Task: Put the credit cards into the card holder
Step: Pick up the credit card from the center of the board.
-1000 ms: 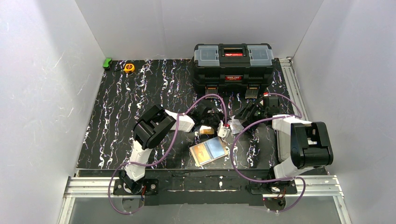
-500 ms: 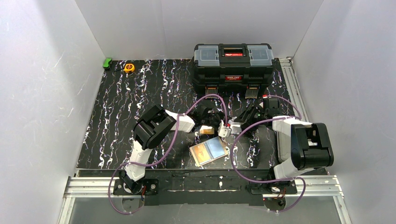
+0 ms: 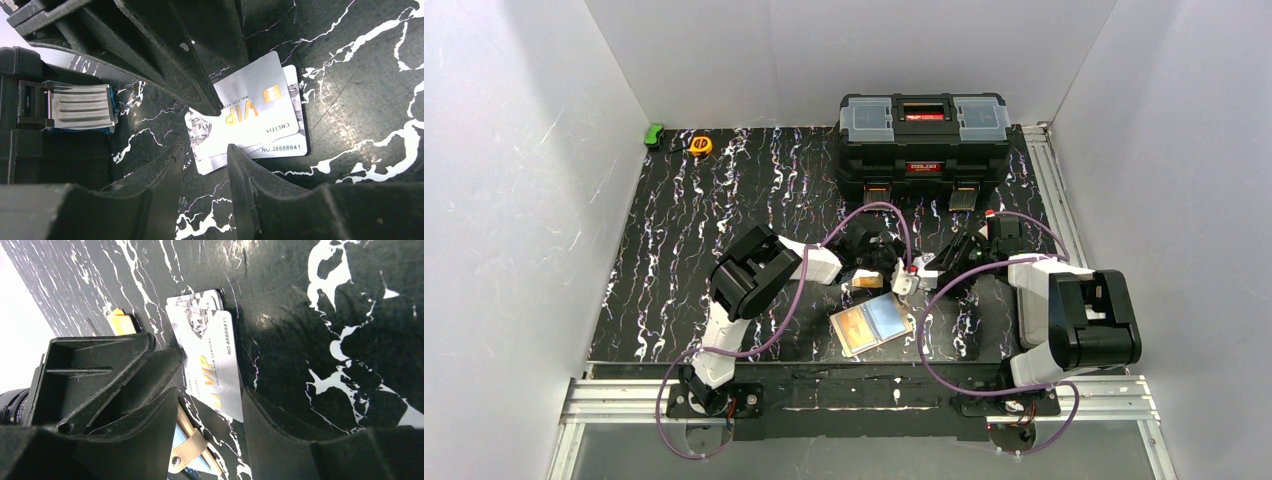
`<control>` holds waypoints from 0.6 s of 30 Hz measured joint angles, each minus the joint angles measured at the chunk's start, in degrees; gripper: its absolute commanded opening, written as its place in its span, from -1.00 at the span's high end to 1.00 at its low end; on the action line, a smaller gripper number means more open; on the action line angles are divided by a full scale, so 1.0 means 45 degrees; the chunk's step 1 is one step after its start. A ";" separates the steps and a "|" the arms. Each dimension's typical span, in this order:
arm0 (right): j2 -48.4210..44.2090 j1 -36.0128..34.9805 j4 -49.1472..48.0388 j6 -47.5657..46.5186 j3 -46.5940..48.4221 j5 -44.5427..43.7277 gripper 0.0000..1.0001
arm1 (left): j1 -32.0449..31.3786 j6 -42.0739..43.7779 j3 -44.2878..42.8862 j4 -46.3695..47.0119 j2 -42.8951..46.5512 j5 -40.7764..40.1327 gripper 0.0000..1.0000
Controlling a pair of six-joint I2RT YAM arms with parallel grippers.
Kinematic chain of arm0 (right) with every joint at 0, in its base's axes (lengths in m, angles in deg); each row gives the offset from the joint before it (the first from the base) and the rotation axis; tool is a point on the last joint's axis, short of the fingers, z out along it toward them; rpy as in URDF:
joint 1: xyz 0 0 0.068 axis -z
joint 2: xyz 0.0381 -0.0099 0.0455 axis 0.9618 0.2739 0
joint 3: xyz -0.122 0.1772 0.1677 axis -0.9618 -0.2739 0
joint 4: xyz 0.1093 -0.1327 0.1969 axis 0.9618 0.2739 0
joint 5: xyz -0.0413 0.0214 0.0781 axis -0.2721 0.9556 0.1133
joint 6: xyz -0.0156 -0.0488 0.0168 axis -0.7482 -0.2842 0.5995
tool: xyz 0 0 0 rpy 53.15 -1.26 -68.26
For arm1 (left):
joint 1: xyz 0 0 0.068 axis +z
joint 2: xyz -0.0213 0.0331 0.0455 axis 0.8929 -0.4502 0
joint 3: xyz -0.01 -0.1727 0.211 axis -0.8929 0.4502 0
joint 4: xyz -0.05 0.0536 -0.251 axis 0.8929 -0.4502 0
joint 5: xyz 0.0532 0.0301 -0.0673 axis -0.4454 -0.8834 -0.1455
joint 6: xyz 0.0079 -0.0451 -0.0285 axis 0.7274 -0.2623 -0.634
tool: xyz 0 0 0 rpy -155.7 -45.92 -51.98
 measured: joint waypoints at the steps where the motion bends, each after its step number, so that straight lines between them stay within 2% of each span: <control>1: -0.0049 0.0000 0.0097 0.0005 -0.0005 0.0000 -0.15 | -0.0010 -0.0005 0.0000 0.0000 0.0000 0.0005 0.28; 18: -0.0568 0.0000 0.1409 -0.0194 0.0010 0.0141 -0.05 | -0.0141 -0.0053 0.0000 0.0000 -0.0005 0.0044 0.29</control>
